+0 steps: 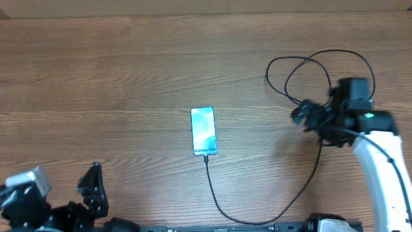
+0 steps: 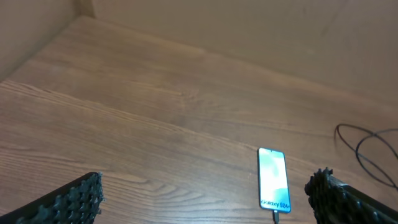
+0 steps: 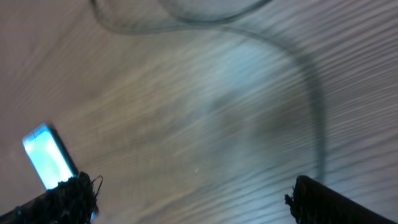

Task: Plug charger to phone and switch on socket

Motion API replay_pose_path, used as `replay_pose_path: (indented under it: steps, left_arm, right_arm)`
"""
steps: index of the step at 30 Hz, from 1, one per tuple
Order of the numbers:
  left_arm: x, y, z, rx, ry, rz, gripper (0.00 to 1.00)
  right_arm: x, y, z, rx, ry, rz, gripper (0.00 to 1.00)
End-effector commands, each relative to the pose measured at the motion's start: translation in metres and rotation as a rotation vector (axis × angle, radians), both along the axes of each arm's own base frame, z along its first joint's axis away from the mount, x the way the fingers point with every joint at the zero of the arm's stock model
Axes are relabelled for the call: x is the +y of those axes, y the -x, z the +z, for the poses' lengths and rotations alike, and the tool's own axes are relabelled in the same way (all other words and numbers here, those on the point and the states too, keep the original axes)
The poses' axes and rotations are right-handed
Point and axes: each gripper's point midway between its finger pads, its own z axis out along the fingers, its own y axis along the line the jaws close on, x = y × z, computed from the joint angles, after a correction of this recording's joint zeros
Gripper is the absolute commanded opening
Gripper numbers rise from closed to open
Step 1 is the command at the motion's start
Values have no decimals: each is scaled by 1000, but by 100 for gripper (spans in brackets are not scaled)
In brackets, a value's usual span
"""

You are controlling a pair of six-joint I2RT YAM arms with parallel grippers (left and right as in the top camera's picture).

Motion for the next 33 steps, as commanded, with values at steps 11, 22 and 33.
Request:
replay_pose_path:
  steps: [11, 22, 33]
  left_arm:
    - [11, 18, -26, 119, -32, 40, 100]
    - [21, 32, -30, 122, -27, 126, 100]
    - [36, 90, -29, -97, 39, 150, 100]
  right_arm:
    - [-120, 6, 53, -121, 88, -386, 100]
    - [-168, -9, 42, -160, 120, -486, 55]
    - [-198, -40, -1, -122, 151, -505, 4]
